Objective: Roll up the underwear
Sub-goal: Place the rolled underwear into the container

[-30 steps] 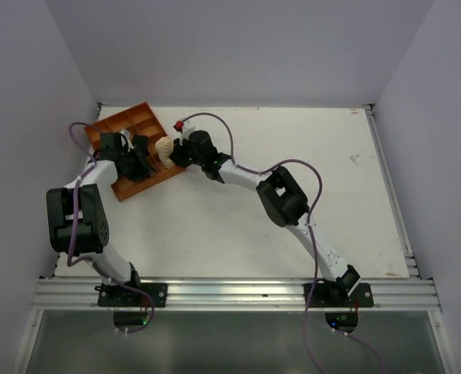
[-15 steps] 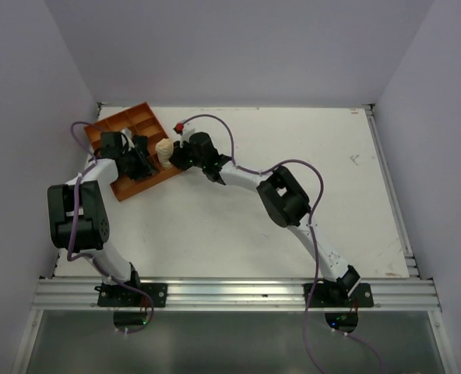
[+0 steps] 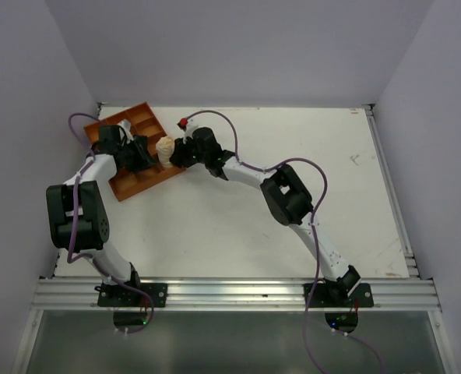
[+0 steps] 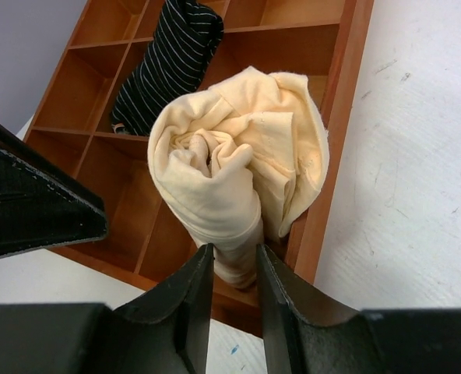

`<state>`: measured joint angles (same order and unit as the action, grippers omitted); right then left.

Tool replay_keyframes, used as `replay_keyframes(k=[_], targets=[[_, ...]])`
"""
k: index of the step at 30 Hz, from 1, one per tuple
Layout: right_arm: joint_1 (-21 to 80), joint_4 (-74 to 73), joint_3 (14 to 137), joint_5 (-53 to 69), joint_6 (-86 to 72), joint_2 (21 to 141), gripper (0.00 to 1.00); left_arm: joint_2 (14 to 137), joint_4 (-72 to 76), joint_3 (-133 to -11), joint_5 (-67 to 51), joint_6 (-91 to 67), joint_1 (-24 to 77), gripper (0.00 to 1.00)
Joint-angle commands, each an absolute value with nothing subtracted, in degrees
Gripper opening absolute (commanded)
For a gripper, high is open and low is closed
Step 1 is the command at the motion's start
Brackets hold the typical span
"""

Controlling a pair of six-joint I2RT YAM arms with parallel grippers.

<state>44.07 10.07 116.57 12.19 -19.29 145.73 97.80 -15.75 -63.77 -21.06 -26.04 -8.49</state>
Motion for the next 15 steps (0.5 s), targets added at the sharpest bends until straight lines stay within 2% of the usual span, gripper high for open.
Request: replay_keyframes(k=[1, 10, 15], targets=[[42.36, 6.86, 118.56, 12.65, -19.60, 141.51, 0.33, 96.68, -15.64, -66.80, -22.06, -23.82, -8.70, 0.34], [41.84, 2.39, 112.86, 13.62, -20.22, 134.13, 0.32, 93.35, -15.65, -67.24, -20.74, -23.46, -8.61, 0.32], [40.43, -5.86, 107.32, 11.52, -24.16, 124.05, 0.29, 86.77, -6.18, -61.71, -27.41, -26.97, -8.35, 0.29]])
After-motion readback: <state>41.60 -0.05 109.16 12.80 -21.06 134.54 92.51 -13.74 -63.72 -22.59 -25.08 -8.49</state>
